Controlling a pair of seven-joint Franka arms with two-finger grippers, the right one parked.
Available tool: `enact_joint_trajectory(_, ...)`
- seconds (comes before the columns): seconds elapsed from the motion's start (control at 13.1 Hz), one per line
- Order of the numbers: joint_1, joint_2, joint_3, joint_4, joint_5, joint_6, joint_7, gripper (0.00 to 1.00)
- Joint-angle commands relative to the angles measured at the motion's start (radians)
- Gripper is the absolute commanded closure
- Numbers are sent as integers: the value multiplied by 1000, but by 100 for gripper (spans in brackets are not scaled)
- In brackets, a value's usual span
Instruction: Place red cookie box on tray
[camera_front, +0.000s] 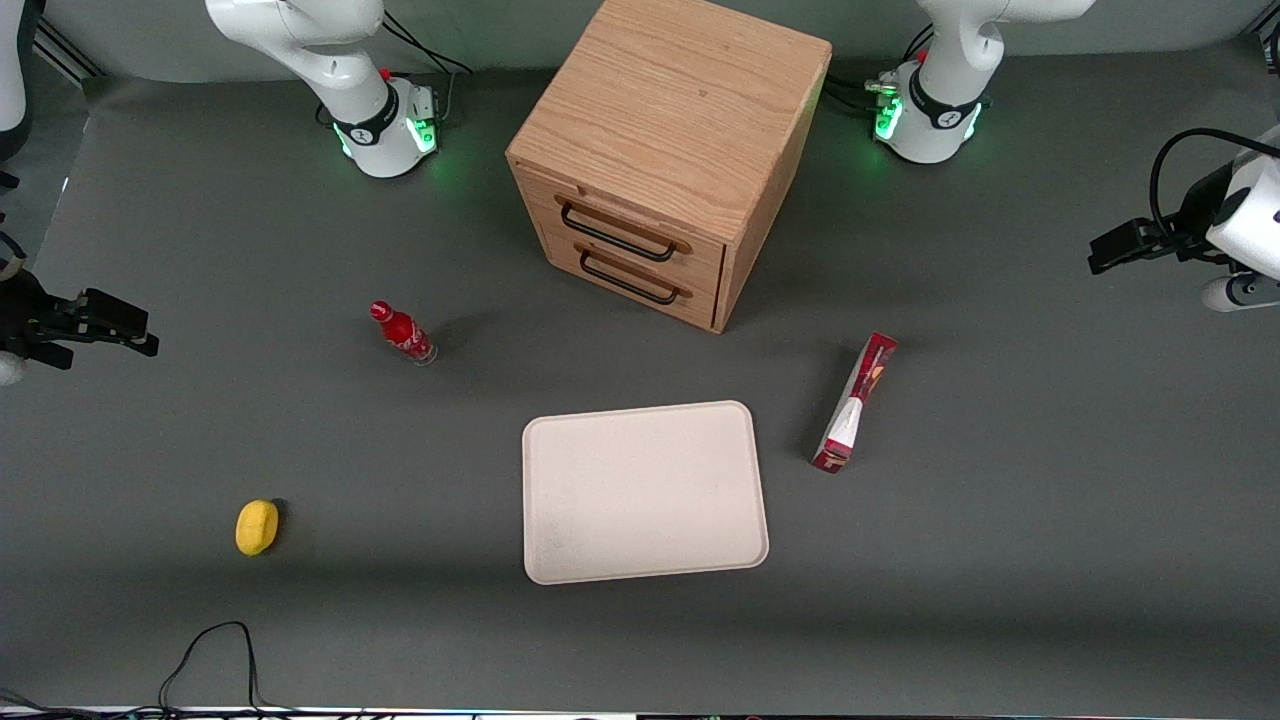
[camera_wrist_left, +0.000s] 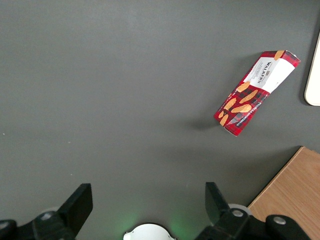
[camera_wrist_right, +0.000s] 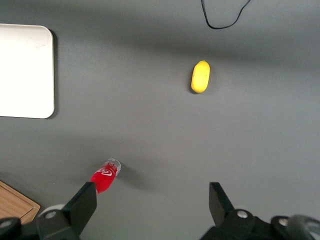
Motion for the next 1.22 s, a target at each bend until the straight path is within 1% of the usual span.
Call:
enact_joint_trajectory(0.0,-20,35,-15,59,7,-34,-8,0)
enact_joint_trajectory(0.08,-18,55,-36,85,4,-41,-10,0)
enact_joint_trajectory(0.31,-20,83,-55,104,-10,-41,-8,0)
enact_joint_trajectory(0.38,-20,92,-85,123,-34,-50,-36,0)
enact_joint_trajectory(0.46,-20,98,-121,143,-40,-52,-92,0)
enact_joint_trajectory(0.61,-23,145,-228,215,-62,-60,-216,0)
enact_joint_trajectory(0.69,-24,170,-269,252,-85,-73,-264,0)
enact_joint_trajectory(0.76,-24,192,-303,272,-91,-76,-313,0)
enact_joint_trajectory(0.99,-37,225,-368,289,-94,-60,-361,0)
enact_joint_trajectory(1.14,-49,247,-373,288,-91,-43,-335,0)
